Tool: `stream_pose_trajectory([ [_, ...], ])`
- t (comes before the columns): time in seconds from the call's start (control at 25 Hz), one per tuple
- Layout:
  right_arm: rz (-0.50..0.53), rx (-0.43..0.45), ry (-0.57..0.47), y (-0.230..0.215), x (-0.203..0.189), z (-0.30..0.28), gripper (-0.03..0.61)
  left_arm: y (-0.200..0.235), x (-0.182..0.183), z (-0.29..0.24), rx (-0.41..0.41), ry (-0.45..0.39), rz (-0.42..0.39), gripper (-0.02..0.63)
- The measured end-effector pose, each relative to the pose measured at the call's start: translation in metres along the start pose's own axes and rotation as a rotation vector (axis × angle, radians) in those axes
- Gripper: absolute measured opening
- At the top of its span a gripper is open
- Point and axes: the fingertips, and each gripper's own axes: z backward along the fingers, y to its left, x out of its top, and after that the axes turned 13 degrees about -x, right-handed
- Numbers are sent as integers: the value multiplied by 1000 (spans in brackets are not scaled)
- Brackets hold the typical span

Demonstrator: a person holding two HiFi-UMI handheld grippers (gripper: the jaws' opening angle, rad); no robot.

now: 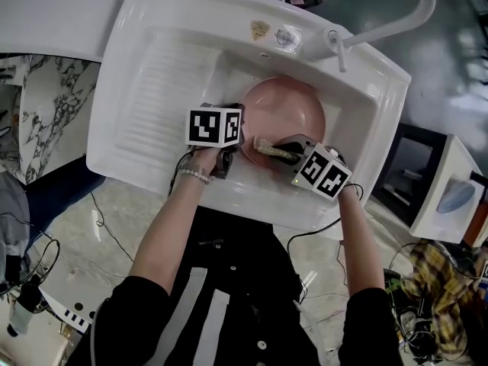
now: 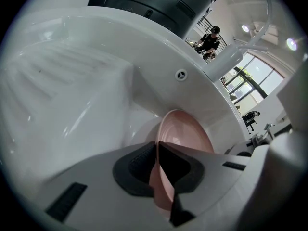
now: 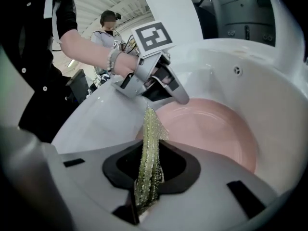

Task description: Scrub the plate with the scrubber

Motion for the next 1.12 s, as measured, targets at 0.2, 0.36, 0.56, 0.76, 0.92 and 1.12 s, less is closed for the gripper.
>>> stream_pose_trajectory([
  [0.2, 191, -249, -89, -61, 19, -5, 74, -1, 0, 1, -6, -3, 5, 23],
  [0.36, 359, -384, -114, -91, 32, -11, 74, -2, 0, 2, -13, -3, 7, 23],
  [0.56, 572, -489, -1, -115, 21, -26, 74, -1, 0, 4, -12, -3, 1, 23],
  [0.76, 602, -509, 105, -124, -5, -31, 74, 0, 0, 2, -10, -7, 6, 23],
  [0.92, 532, -514, 154, -124, -17, -30, 74, 0, 0, 1, -10, -6, 7, 23],
  [1.12, 444, -541, 220, -119, -29, -24, 74, 1, 0, 0, -5, -6, -1, 23],
])
